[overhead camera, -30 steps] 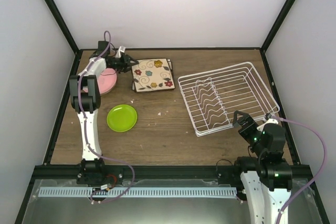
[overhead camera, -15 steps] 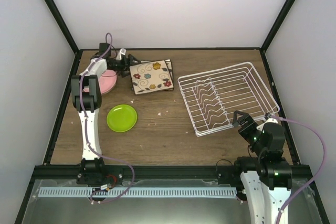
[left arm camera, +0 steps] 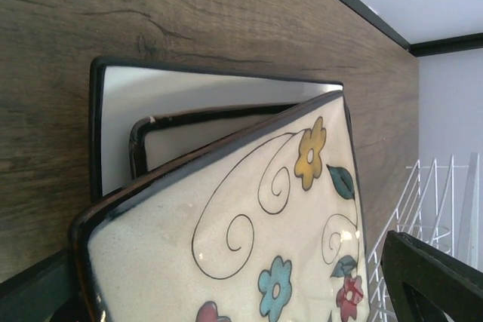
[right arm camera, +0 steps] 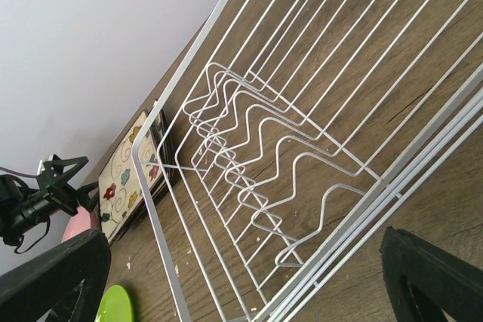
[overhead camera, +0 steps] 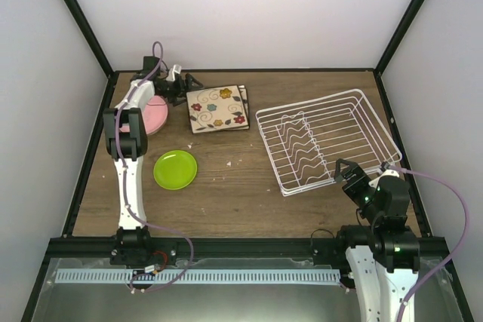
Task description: Unload the plates from the dish rack
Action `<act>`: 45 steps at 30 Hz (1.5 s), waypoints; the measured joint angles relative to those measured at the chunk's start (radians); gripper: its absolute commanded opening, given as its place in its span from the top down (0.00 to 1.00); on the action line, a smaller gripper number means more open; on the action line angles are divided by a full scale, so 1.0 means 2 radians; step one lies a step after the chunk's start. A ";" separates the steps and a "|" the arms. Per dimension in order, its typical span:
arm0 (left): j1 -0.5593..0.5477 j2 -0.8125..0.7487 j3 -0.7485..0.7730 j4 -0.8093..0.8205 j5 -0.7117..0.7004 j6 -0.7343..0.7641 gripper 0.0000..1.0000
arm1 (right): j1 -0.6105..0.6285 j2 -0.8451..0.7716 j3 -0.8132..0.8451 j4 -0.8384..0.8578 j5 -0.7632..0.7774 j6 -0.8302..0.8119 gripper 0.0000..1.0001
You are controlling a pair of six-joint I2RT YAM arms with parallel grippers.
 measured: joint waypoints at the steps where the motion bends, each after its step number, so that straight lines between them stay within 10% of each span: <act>1: -0.001 0.003 0.005 -0.002 -0.002 0.002 0.00 | 0.000 0.000 0.000 0.000 0.000 0.000 0.00; 31: -0.045 0.051 0.107 -0.011 -0.182 0.099 0.00 | 0.000 0.022 -0.011 0.016 0.003 -0.008 0.00; 45: -0.045 -0.155 -0.043 0.048 -0.308 0.163 0.00 | 0.000 0.139 0.029 0.098 -0.002 -0.088 0.00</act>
